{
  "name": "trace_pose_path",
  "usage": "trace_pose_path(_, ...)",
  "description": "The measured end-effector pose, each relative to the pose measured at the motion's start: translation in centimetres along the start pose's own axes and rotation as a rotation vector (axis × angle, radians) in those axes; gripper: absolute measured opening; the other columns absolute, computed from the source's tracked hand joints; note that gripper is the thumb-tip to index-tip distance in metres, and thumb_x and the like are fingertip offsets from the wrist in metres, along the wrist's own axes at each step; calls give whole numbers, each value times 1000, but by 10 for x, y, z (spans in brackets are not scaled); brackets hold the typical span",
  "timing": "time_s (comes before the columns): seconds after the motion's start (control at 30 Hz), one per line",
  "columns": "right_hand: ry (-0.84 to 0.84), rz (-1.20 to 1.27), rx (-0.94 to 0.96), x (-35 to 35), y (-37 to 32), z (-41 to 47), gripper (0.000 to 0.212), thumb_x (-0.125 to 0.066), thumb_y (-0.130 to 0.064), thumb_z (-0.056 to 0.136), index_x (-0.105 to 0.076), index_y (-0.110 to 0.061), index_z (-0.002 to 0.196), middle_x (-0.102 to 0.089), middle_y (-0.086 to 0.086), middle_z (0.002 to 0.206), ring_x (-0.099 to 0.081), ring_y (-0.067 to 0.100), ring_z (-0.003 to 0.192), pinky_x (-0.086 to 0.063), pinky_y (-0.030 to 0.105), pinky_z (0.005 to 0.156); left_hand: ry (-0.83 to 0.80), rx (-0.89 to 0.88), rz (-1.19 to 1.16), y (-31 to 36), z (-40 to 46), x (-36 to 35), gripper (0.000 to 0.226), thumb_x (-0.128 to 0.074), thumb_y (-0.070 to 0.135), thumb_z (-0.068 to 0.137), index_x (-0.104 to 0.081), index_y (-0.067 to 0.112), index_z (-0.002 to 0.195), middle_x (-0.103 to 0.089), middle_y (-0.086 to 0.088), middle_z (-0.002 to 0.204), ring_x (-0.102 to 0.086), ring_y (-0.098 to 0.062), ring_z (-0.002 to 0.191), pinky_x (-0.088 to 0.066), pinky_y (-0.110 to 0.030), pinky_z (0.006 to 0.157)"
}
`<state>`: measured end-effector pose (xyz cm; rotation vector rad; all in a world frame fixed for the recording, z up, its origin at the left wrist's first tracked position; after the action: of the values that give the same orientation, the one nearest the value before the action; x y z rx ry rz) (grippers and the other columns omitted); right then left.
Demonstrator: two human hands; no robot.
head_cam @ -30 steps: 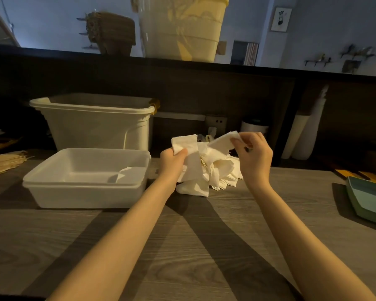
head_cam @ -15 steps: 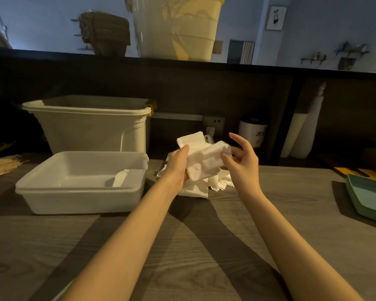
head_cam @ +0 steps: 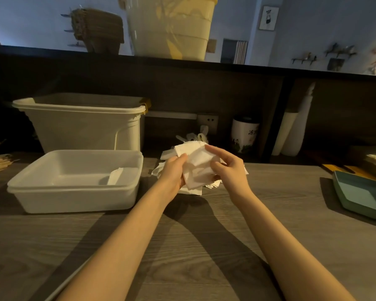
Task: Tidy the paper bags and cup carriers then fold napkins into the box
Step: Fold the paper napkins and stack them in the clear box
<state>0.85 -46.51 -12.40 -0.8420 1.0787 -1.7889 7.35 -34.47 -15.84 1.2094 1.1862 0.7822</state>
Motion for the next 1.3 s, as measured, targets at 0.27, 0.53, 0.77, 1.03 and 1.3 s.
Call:
trace_pose_path(0.27, 74, 49, -15, -1, 3, -5, 27, -57, -21, 92, -65, -16, 118, -58, -14, 102, -60, 11, 92, -54, 20, 57, -38, 50, -165, -3, -4, -2, 22, -36, 32, 100, -43, 22, 118, -58, -8, 102, -59, -24, 91, -54, -38, 72)
trace_pose_path(0.53, 158, -26, -13, 10, 11, -3, 29, -64, -20, 88, -66, -15, 116, -67, -3, 109, -63, 16, 104, -57, 27, 77, -233, 22, -70, 1, -9, -16, 37, -54, 35, 90, -48, 21, 124, -61, -8, 118, -62, -23, 103, -54, -38, 84)
trace_pose_path(0.77, 187, 69, 8, 13, 10, -1, 21, -67, -18, 85, -70, -19, 106, -69, -6, 101, -63, 5, 98, -54, 16, 77, -101, -151, 320, 8, -5, -6, 55, -62, 4, 85, -43, 17, 135, -54, -6, 127, -52, -22, 118, -49, -41, 94)
trace_pose_path(1.03, 289, 139, 95, 24, 0, 1, 28, -69, -9, 83, -60, -18, 107, -66, 1, 103, -64, 9, 94, -55, 22, 76, -254, -148, 341, 4, -11, -16, 50, -57, 0, 87, -43, 17, 132, -55, -4, 123, -53, -22, 115, -51, -34, 85)
trace_pose_path(1.3, 270, 255, 39, 31, 2, 7, 32, -66, -1, 83, -55, -25, 102, -60, -2, 109, -63, 18, 100, -58, 30, 73, -289, -18, 166, 2, -11, -15, 27, -43, 8, 97, -46, 17, 122, -58, 0, 108, -57, -17, 103, -51, -32, 83)
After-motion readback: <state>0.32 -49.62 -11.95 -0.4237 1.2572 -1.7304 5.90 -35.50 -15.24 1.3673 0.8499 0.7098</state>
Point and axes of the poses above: each hand's wrist, its own z-axis towards the middle knuckle, its own x-axis out of the back of the hand, y = z × x, the point moved 8 cm from there along z, towards the middle knuckle
